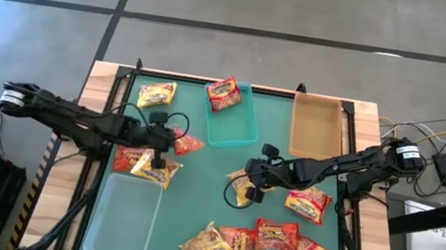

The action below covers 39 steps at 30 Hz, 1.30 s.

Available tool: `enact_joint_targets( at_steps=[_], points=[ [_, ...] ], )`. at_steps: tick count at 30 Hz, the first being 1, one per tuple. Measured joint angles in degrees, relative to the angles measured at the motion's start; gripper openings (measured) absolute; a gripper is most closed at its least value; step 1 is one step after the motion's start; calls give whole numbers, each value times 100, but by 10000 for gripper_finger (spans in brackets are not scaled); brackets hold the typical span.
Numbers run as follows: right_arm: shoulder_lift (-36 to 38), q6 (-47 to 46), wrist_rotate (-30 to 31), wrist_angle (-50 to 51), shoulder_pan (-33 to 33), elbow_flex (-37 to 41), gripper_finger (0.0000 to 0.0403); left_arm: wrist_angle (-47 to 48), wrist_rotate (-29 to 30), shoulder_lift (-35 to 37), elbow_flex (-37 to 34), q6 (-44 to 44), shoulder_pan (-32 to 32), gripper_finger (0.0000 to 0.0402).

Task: Sort Maruchan noodles
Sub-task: Put the top left orange noodle pack into the orange bin

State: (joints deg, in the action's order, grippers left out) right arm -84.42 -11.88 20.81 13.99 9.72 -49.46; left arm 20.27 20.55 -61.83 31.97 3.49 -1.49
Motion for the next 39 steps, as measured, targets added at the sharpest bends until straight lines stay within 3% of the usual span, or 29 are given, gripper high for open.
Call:
enact_joint_targets(
  at_steps=[8, 14, 22, 28, 34, 39],
  points=[
    [0, 5, 0, 1, 0, -1, 57, -74, -1118, -85, 4, 1979, -561, 6],
    [-2, 6, 0, -90, 0, 0, 57, -278, -1116, -199, 151, 3938, -1026, 6],
    [-2, 345, 15, -1110, 0, 0, 57, -270, -1051, -332, 580, 5001, -1170, 6],
    [-7, 35, 118, -1639, -2, 0, 57, -305, -277, -493, 870, 5244, -1176, 6],
    [63, -928, 268, -1776, -1, 0, 57, -723, 545, -696, 774, 5459, -1248, 6],
    [74, -1133, 225, -1882, 0, 0, 57, -850, 670, -915, 772, 5459, -1318, 6]
  ],
)
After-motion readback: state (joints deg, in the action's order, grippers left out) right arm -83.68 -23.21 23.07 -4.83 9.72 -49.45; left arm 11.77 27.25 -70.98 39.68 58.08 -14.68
